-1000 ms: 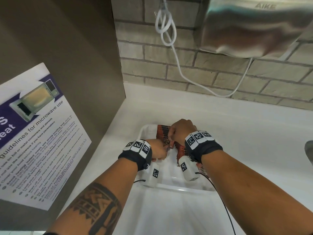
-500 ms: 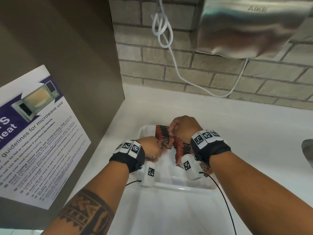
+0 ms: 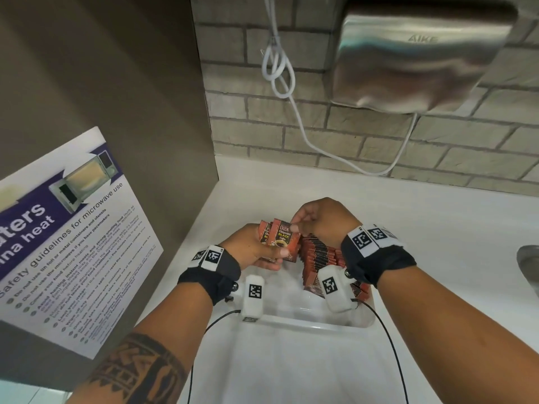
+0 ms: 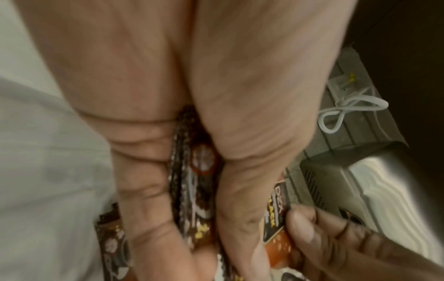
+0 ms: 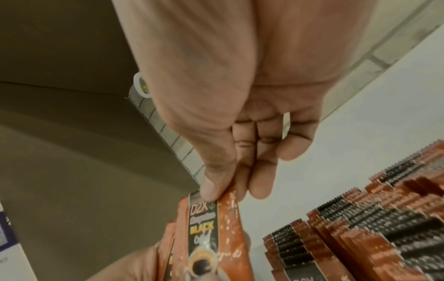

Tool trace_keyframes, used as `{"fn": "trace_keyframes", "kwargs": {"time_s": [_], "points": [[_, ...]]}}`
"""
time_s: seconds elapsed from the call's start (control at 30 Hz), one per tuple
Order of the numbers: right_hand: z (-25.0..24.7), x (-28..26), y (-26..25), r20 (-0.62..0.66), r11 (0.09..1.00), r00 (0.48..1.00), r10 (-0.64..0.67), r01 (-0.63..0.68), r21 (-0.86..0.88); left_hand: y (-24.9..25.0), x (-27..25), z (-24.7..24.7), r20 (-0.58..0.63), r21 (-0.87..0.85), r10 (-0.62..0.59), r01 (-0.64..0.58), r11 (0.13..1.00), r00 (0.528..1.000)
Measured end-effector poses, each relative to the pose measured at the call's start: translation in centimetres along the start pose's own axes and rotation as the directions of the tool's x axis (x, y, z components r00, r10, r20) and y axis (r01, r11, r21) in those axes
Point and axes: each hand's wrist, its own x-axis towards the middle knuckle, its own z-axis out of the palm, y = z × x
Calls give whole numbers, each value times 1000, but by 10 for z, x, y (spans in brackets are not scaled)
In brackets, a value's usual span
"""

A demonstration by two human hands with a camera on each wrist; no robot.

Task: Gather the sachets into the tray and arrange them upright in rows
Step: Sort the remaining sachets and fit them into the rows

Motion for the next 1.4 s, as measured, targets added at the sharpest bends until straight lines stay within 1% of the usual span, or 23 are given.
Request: {"fn": "trace_keyframes", "kwargs": {"time_s": [0.07,0.1,0.17,0.27,0.33,0.4,0.5,0.57,0.67,0.77,0.87,1.1,1.23,1.33,1.4], "points": [[0,0,-3,-18,998,1000,-1,0,-65,-2,0,0,-40,48,-7,9,999,999],[0,0,-4,-36,995,999,-2,-1,-97,-4,1,0,-59,74,-28,32,997,998],[0,1,-3,-64,988,998,-9,-1,-155,-7,3,-4,-115,166,-115,133,977,987],[5,7,3,-73,972,997,19,-35,-232,-11,5,-10,-208,346,-258,317,883,944],[10,12,6,-76,959,995,68,-86,-269,-11,6,-10,-228,449,-288,363,816,930],[16,16,6,-63,944,991,117,-131,-303,-10,7,-3,-177,562,-311,356,747,934],[27,18,6,-47,906,985,164,-169,-388,-12,14,11,-71,694,-343,293,657,937],[33,21,7,-50,889,982,184,-188,-417,-16,21,17,-51,729,-348,273,628,936],[41,25,8,-31,862,979,199,-190,-469,-18,29,22,-59,747,-356,278,604,932],[45,28,9,-14,848,979,204,-184,-497,-16,34,23,-76,749,-347,283,599,935],[45,30,13,-3,859,981,193,-171,-483,-15,36,21,-75,752,-349,283,596,934],[41,30,16,-1,884,983,182,-164,-439,-16,37,21,-74,708,-354,299,640,932],[39,30,18,-32,894,984,173,-171,-414,-17,34,22,-63,683,-356,300,666,932],[37,28,17,-59,915,984,167,-177,-363,-21,33,21,-71,606,-363,329,724,929],[34,26,17,-79,931,989,127,-146,-335,-21,32,18,-81,535,-377,359,765,923]]}}
